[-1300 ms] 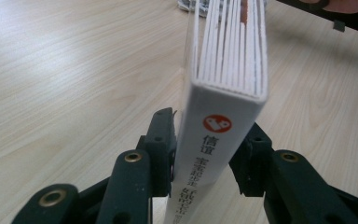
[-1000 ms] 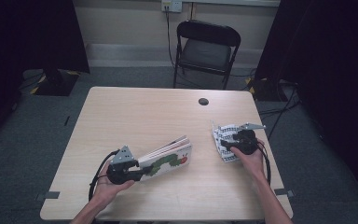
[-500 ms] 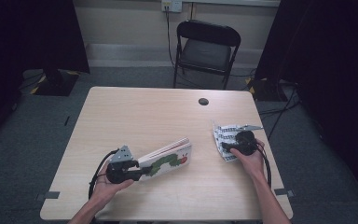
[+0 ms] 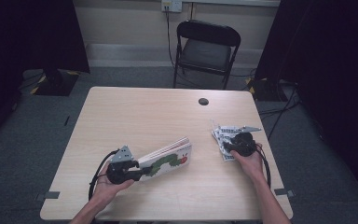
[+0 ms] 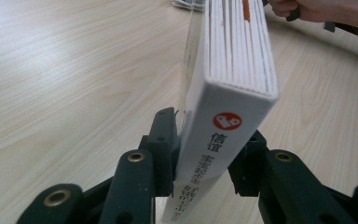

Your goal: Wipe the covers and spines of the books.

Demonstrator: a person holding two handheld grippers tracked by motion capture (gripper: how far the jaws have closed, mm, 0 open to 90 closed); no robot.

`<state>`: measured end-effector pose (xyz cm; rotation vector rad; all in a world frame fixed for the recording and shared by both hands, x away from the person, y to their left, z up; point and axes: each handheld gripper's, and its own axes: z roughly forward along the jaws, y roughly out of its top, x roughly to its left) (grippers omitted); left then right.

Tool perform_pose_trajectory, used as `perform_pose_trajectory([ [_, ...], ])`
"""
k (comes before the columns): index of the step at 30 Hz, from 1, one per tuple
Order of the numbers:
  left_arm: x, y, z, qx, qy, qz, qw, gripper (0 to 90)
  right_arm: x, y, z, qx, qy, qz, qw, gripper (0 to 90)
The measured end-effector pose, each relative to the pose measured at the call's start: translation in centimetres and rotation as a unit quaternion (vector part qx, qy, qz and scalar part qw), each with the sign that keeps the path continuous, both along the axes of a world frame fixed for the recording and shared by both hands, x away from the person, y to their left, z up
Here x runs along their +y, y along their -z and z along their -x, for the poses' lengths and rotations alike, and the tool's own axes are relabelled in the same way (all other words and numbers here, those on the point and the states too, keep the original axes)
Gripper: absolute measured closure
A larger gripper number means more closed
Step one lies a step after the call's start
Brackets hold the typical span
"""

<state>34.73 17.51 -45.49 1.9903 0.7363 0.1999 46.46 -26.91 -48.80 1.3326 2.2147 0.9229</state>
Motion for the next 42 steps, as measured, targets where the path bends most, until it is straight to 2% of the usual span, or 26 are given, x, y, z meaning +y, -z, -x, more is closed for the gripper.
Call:
perform_pose_trajectory([
  [7, 0.0, 0.0, 0.0, -0.009, 0.002, -0.003, 1.0000, 68.4, 0.1, 0.0, 0.1, -0.001, 0.002, -0.002, 1.0000, 77.7],
  [13, 0.0, 0.0, 0.0, -0.010, 0.002, -0.003, 0.9999, 68.8, 0.0, -0.3, 0.2, 0.002, 0.002, -0.009, 1.0000, 79.9],
  [21, 0.0, 0.0, 0.0, -0.013, 0.002, -0.005, 0.9999, 69.7, -0.4, -1.7, 1.2, -0.013, -0.006, -0.030, 0.9994, 80.6],
  [28, 0.0, 0.0, -0.1, -0.015, -0.006, -0.003, 0.9999, 71.1, 0.1, -3.5, 2.6, -0.027, -0.033, -0.044, 0.9981, 80.9],
  [35, 0.1, 0.0, -0.2, -0.017, 0.000, -0.006, 0.9998, 72.4, 1.5, -4.3, 3.7, -0.030, -0.065, -0.041, 0.9966, 80.9],
  [42, 0.1, 0.0, -0.3, -0.017, 0.002, -0.004, 0.9998, 73.9, 2.6, -5.2, 5.3, -0.038, -0.093, -0.053, 0.9936, 80.9],
])
